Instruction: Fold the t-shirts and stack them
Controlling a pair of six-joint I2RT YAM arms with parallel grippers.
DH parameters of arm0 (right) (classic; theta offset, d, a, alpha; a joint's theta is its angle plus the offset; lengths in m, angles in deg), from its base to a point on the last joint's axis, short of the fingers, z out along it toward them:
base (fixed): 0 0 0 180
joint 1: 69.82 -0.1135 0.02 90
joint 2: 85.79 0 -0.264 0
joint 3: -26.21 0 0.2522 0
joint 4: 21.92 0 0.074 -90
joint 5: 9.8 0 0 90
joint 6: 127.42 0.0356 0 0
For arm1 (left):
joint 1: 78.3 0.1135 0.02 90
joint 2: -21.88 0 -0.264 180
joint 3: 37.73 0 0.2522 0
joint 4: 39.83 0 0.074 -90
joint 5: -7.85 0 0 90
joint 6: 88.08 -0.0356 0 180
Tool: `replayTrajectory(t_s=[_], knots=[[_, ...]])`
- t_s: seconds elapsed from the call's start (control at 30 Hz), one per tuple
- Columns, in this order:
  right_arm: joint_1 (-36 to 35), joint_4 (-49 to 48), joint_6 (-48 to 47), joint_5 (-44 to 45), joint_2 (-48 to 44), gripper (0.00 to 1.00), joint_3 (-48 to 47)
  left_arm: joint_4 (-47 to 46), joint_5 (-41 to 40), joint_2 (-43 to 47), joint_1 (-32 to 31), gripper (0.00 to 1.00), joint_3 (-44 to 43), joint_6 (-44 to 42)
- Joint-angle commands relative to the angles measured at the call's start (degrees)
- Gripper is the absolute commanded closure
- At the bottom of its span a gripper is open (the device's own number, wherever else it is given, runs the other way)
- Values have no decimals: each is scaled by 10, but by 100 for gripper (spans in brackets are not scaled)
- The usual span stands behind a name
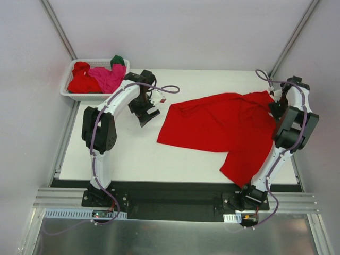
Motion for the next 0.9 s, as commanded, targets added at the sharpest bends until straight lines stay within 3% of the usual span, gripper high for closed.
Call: replayTrajectory(t_s=[0.0, 0.3, 0.63, 0.87], knots=[[5, 99, 22, -26, -11, 3, -28, 9, 30, -3, -8, 1, -41, 6], [9, 167, 36, -109, -135, 4, -81, 8, 47, -111, -81, 1, -143, 18], [10, 193, 24, -130, -226, 4, -6, -4, 101, -93, -120, 1, -40, 28], [10, 191, 42, -145, -235, 4, 20, -37, 62, -57, -141, 1, 23, 34]])
